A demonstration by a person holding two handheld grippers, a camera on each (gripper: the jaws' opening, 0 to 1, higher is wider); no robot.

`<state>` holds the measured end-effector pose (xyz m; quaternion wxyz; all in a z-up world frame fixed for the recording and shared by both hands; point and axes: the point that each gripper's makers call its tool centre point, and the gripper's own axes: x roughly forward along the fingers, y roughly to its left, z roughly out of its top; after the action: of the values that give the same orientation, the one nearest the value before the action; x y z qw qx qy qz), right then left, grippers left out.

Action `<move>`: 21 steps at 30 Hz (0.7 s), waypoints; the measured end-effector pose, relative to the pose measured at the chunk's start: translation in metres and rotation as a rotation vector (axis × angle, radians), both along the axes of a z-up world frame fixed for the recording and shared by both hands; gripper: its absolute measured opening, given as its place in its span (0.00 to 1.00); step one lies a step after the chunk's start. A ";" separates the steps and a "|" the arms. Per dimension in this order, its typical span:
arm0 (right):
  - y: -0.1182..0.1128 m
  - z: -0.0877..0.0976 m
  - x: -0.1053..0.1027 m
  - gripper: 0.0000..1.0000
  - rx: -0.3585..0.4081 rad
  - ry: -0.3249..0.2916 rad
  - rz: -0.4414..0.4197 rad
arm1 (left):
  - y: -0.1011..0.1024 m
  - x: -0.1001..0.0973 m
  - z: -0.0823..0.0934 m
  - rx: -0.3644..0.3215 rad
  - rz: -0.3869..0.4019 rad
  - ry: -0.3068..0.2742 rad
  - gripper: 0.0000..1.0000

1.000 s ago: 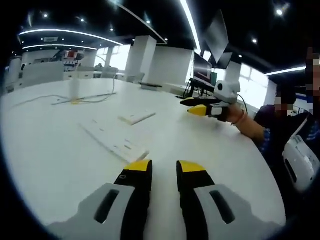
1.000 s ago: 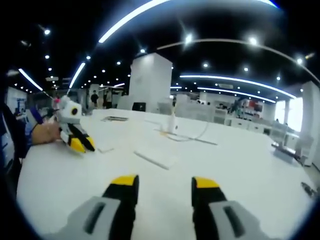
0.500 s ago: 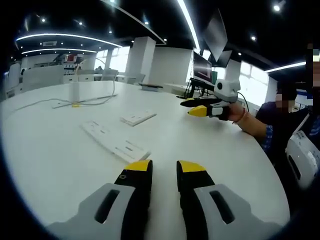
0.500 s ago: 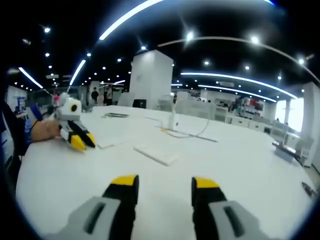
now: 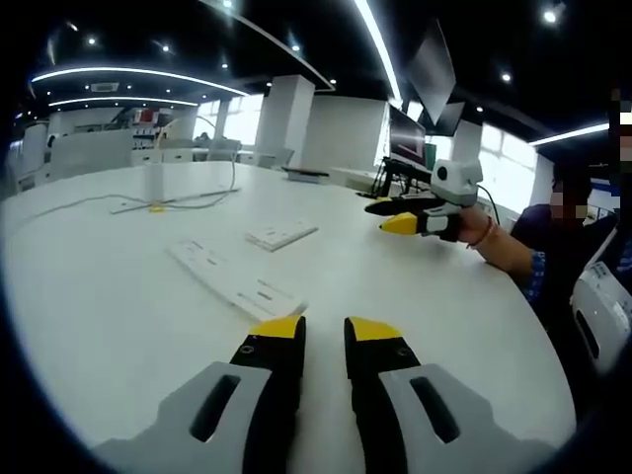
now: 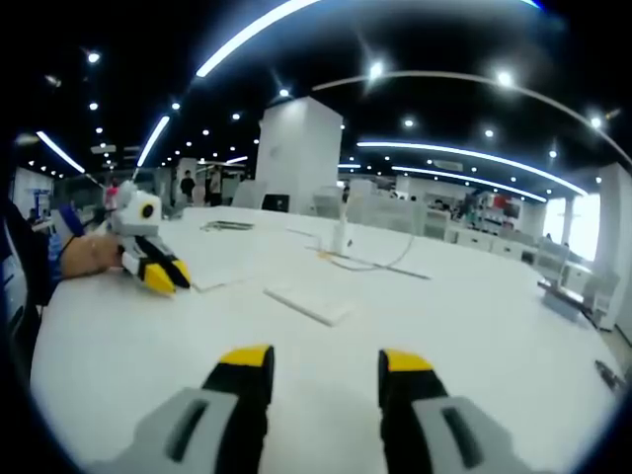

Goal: Locate the socket holder cover, grip the socket holder cover, clip it into the socket holder slot.

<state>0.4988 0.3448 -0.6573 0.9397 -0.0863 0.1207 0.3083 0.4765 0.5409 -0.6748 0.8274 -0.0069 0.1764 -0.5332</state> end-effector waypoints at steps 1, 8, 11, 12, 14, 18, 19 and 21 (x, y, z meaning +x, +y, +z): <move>0.000 0.000 0.000 0.43 -0.001 -0.001 0.000 | 0.000 0.000 0.000 -0.001 0.003 0.000 0.18; 0.000 -0.001 -0.001 0.43 -0.004 0.000 0.000 | 0.000 0.002 -0.001 -0.004 0.014 -0.003 0.18; 0.001 -0.001 -0.001 0.43 -0.005 0.000 0.002 | 0.000 0.003 -0.001 -0.002 0.020 -0.007 0.18; 0.001 -0.001 -0.001 0.43 -0.005 0.000 0.002 | 0.000 0.003 -0.001 -0.002 0.022 -0.008 0.18; 0.001 -0.002 -0.002 0.43 -0.006 0.001 0.003 | 0.000 0.004 -0.001 -0.002 0.024 -0.008 0.18; 0.002 -0.002 -0.002 0.43 -0.009 0.001 0.006 | 0.000 0.005 -0.001 -0.002 0.034 -0.007 0.19; 0.002 -0.002 -0.003 0.43 -0.009 0.001 0.007 | 0.000 0.006 -0.001 -0.002 0.037 -0.009 0.19; 0.002 -0.001 -0.003 0.43 -0.008 -0.001 0.008 | 0.000 0.007 -0.001 -0.001 0.040 -0.011 0.20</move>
<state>0.4960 0.3471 -0.6585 0.9382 -0.0905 0.1212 0.3114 0.4833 0.5414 -0.6754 0.8387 -0.0079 0.1713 -0.5168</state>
